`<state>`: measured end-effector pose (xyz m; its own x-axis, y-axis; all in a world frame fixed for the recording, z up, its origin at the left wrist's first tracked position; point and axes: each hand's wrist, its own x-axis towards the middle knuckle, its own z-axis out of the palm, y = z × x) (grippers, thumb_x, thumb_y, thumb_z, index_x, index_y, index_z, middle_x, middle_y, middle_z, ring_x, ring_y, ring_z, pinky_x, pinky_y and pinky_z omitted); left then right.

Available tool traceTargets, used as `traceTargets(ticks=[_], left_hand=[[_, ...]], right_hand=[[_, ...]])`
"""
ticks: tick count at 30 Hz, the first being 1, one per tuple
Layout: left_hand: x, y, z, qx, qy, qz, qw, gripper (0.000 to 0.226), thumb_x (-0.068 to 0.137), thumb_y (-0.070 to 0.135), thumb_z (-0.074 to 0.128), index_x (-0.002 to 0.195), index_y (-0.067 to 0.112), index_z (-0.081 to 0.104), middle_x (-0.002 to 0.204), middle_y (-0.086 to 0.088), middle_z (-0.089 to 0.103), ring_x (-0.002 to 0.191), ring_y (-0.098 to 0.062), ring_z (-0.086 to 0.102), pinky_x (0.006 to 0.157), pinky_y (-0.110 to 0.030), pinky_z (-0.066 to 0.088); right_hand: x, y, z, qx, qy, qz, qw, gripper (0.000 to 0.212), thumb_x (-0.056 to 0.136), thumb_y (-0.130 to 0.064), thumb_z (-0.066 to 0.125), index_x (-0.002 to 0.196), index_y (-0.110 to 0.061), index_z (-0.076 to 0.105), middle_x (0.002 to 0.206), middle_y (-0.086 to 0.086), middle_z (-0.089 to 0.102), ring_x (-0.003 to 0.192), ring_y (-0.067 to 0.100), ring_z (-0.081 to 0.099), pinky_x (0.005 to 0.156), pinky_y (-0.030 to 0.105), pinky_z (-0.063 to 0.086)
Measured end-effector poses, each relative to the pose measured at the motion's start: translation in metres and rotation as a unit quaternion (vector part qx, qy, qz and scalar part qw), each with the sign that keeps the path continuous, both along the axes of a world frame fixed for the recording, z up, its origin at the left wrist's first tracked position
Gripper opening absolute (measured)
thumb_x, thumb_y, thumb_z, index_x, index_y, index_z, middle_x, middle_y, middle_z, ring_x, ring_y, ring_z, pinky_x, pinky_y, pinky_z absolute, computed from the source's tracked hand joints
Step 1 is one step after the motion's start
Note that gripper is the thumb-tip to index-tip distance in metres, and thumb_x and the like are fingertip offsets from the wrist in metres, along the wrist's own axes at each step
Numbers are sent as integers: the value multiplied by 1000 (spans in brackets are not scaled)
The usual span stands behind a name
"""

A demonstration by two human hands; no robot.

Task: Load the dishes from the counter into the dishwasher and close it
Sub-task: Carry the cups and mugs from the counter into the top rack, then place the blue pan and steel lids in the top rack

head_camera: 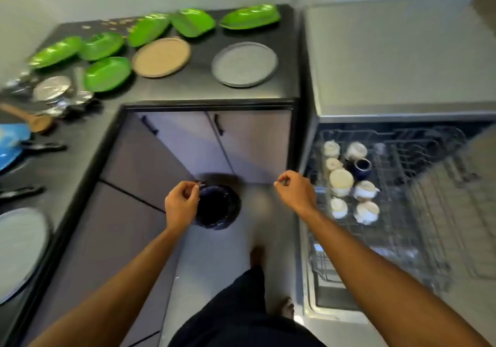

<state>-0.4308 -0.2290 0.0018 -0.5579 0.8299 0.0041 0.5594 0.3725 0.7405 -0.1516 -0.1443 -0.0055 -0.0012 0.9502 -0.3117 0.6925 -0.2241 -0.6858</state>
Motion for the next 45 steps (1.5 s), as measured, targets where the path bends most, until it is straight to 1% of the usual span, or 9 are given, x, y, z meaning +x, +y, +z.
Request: traceTargets(ticks=[4, 9, 14, 16, 19, 24, 31, 38, 45], left_hand=[[-83, -60, 21, 21, 7, 118, 993, 9, 90, 17, 65, 82, 14, 68, 70, -7, 63, 68, -22, 60, 69, -37, 49], [-161, -111, 51, 58, 46, 189, 979, 8, 90, 15, 65, 84, 20, 68, 71, -1, 64, 68, -17, 59, 69, -28, 43], [-232, -139, 65, 58, 69, 208, 974, 7, 89, 14, 66, 88, 21, 69, 74, 0, 66, 70, -13, 61, 69, -27, 44], [-256, -142, 68, 59, 63, 201, 976, 6, 88, 17, 66, 91, 22, 69, 81, 3, 67, 76, -7, 61, 72, -24, 44], [-306, -147, 72, 63, 81, 178, 979, 9, 87, 19, 67, 95, 23, 69, 89, 5, 67, 84, -10, 61, 77, -28, 48], [-380, -160, 73, 18, 114, 150, 982, 15, 87, 26, 69, 101, 23, 69, 101, 3, 64, 97, -16, 56, 88, -34, 46], [-443, -188, 74, 32, 89, 190, 977, 15, 87, 29, 63, 100, 25, 70, 100, 11, 63, 98, -11, 56, 86, -34, 48], [-478, -154, 87, 119, 109, 209, 965, 10, 88, 16, 67, 95, 22, 70, 89, 17, 65, 85, 1, 55, 72, -10, 39], [-531, -60, 109, 133, 150, 151, 968, 11, 86, 23, 64, 95, 21, 69, 89, 12, 66, 85, -8, 58, 78, -27, 45]], right_hand=[[-85, -1, 29, 47, 7, 98, 994, 11, 85, -39, 69, 88, -29, 67, 91, -4, 75, 92, 26, 68, 73, 31, 51], [-189, -14, 60, 80, 4, 215, 973, 10, 87, -37, 67, 89, -27, 69, 92, -3, 72, 90, 26, 66, 74, 32, 52], [-298, -32, 80, 113, -1, 312, 943, 12, 87, -37, 68, 91, -26, 71, 94, -3, 73, 92, 25, 67, 79, 32, 52], [-339, -39, 83, 117, -7, 347, 931, 13, 86, -39, 68, 92, -27, 70, 94, -4, 73, 93, 25, 67, 81, 33, 53], [-409, -52, 87, 124, -16, 391, 912, 14, 86, -41, 65, 93, -29, 69, 96, -4, 73, 94, 27, 67, 83, 37, 56], [-506, -68, 83, 129, -35, 427, 894, 12, 88, -40, 63, 92, -31, 68, 92, -9, 71, 92, 21, 66, 79, 33, 53], [-582, -74, 73, 118, -73, 431, 891, 12, 90, -41, 61, 92, -33, 70, 89, -9, 71, 88, 20, 67, 73, 32, 53], [-615, -35, 76, 106, -72, 426, 895, 12, 83, -41, 62, 79, -32, 67, 76, -13, 67, 80, 16, 65, 75, 34, 56], [-665, 45, 99, 155, -6, 413, 897, 9, 82, -37, 65, 77, -30, 67, 66, -15, 64, 71, 7, 61, 65, 28, 47]])
